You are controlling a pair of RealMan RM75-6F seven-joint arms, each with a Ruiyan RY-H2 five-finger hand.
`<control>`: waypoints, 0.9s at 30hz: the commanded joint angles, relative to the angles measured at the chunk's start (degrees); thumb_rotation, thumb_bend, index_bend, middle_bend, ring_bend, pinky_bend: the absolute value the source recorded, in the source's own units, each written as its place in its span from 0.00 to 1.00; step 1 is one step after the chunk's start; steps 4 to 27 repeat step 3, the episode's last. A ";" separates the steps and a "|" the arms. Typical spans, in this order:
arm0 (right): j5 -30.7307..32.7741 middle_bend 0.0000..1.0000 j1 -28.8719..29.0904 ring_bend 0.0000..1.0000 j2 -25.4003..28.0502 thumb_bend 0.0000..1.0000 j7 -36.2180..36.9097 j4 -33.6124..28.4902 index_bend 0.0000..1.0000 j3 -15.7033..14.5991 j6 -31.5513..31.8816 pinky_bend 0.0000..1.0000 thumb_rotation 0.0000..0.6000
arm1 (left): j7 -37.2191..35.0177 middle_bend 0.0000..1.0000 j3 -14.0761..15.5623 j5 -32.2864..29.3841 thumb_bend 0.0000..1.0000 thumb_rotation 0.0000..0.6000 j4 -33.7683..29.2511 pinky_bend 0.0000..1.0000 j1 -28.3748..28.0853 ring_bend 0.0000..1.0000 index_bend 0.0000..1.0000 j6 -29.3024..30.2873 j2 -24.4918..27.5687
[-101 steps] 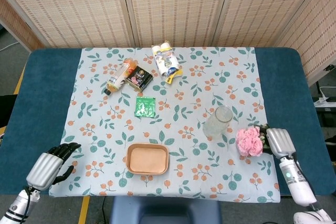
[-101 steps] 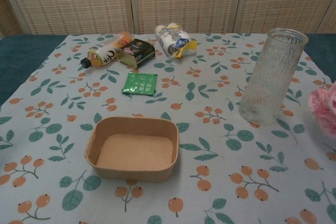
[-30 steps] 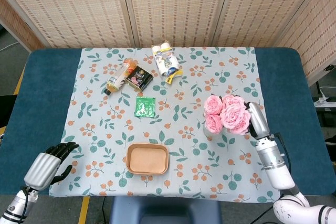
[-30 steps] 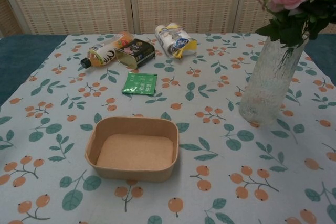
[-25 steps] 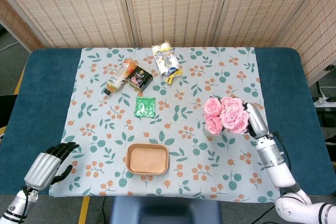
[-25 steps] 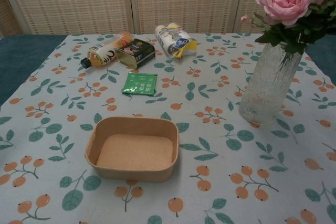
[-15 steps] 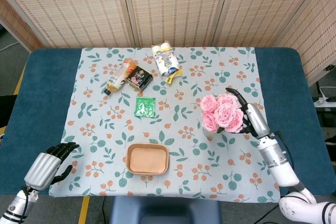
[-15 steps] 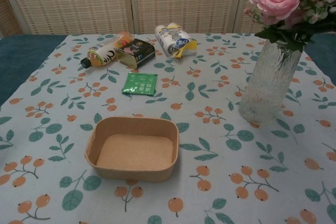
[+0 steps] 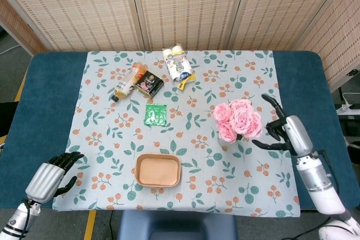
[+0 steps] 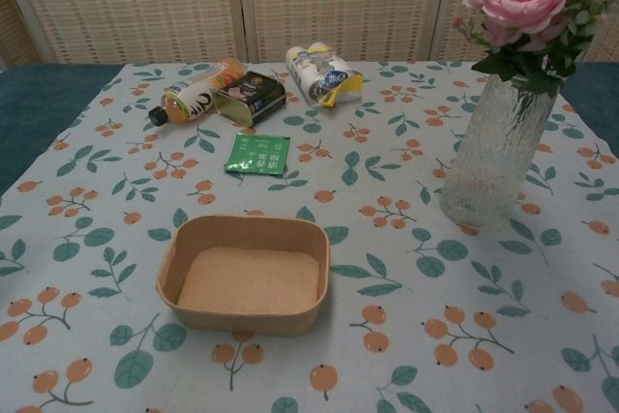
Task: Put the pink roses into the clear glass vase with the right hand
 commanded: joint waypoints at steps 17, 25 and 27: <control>-1.79 0.95 -13.73 0.96 -5.14 0.02 -24.72 10.39 0.49 -7.42 13.28 0.92 1.00 | 0.32 0.19 -0.08 0.05 0.43 1.00 -0.03 0.39 0.04 0.23 0.18 0.17 -0.04; -1.79 0.95 -13.73 0.96 -5.14 0.02 -24.72 10.39 0.49 -7.42 13.28 0.92 1.00 | 0.32 0.19 -0.08 0.05 0.43 1.00 -0.03 0.39 0.04 0.23 0.18 0.17 -0.04; -1.79 0.95 -13.73 0.96 -5.14 0.02 -24.72 10.39 0.49 -7.42 13.28 0.92 1.00 | 0.32 0.19 -0.08 0.05 0.43 1.00 -0.03 0.39 0.04 0.23 0.18 0.17 -0.04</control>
